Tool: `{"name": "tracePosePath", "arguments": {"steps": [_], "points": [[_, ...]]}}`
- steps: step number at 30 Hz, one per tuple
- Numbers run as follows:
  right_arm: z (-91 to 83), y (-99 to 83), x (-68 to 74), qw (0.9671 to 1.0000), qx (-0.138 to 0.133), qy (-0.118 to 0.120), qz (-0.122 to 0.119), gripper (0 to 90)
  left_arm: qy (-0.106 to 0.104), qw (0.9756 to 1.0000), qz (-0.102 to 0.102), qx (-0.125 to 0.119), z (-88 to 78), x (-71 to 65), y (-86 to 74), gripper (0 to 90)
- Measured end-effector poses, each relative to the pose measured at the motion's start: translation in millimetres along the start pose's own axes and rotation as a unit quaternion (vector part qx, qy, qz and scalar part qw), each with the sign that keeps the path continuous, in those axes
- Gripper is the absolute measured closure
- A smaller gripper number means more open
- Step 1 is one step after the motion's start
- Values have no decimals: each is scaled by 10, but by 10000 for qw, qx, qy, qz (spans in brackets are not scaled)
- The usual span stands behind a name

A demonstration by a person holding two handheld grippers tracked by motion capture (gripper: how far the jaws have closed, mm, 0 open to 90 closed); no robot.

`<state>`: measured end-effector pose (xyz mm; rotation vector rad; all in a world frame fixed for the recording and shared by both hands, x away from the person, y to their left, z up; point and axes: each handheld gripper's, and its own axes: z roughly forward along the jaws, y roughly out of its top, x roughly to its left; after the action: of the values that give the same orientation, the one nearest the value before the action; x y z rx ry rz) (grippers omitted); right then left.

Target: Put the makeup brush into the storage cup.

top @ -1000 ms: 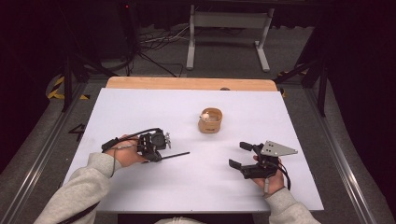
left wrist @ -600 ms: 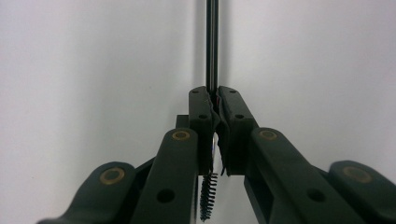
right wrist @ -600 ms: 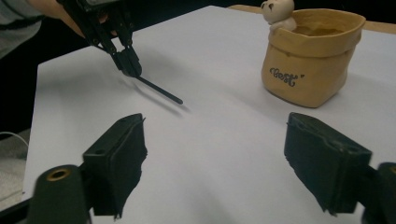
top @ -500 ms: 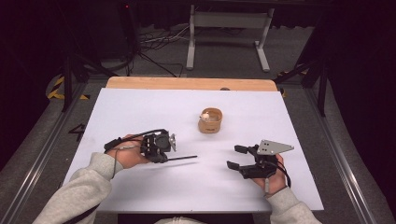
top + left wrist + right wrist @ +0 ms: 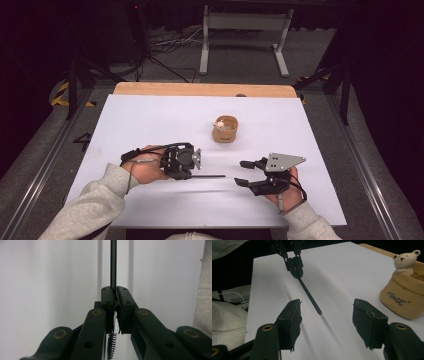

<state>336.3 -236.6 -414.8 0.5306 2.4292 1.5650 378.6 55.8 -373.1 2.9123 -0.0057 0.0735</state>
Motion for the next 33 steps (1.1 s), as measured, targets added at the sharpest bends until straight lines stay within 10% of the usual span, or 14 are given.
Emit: {"name": "tracePosePath", "arguments": {"steps": [33], "points": [[494,-18,61,9894,814,1126,-421,821,-69,9990,419,-114,18,-155,187,852]]}}
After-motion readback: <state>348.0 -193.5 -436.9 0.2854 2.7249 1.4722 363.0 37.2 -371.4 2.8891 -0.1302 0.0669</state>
